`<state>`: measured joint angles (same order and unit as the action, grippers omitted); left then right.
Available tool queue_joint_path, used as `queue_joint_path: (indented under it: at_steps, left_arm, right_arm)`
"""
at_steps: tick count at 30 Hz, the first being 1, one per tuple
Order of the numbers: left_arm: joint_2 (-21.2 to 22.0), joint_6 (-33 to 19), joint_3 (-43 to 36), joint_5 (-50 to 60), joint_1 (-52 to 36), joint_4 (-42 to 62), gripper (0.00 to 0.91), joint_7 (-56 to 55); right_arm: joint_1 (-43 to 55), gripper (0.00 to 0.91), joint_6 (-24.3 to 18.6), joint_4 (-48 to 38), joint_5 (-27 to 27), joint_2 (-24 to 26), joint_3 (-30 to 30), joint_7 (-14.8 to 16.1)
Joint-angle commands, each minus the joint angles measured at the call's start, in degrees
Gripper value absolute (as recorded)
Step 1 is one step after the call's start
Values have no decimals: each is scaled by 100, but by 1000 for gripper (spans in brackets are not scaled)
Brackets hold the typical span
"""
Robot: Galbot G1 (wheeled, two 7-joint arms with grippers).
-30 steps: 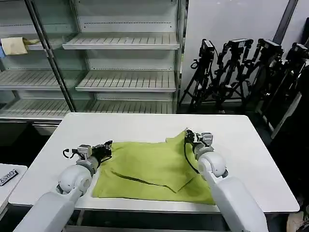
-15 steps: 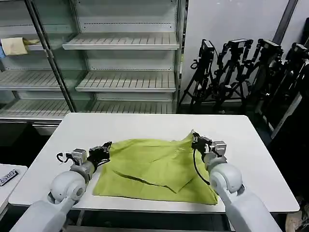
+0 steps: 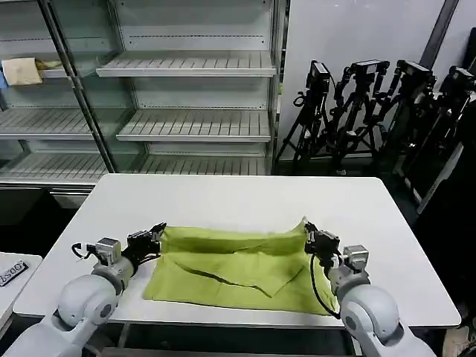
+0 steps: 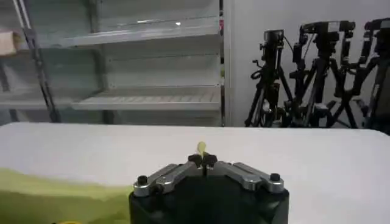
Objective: Fold and organize the clothes.
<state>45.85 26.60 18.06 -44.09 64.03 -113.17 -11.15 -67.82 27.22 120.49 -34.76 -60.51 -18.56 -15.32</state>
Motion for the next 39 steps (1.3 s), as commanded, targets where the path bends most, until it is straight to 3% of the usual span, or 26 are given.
queue_joint_path:
  at_steps: [1,11,23,24,25,26,27,39]
  left_arm:
    - [-142,-93,146,375,841,-450,30,100]
    - [-44,-61,43,708,957,-163,30,113]
    - [-5,-62,5,943,987,-140,30,123]
    - [2,-49,3,956,1005,-157,60,137]
    - [13,16,13,961,1012,-181,131,143]
    - [23,30,15,955,1013,-205,584,139]
    - [43,29,38,945,1012,-236,907,121]
    - [398,-202,193,128,1202,-634,907,-459]
  right_arm:
    - [-908,0,-19,424,71,-15,-314,28]
    - [-1512,0,-54,400,310,-325,-394,42]
    - [-1654,0,199,375,596,-517,-171,-6]
    - [-1656,272,242,386,619,-524,-169,-15]
    - [-1664,685,285,412,649,-532,-172,-1]
    - [-1672,907,277,426,657,-538,-175,-2]
    - [-1693,907,275,472,683,-546,-183,-10]
    - [-2296,907,200,1148,824,-652,-542,-31]
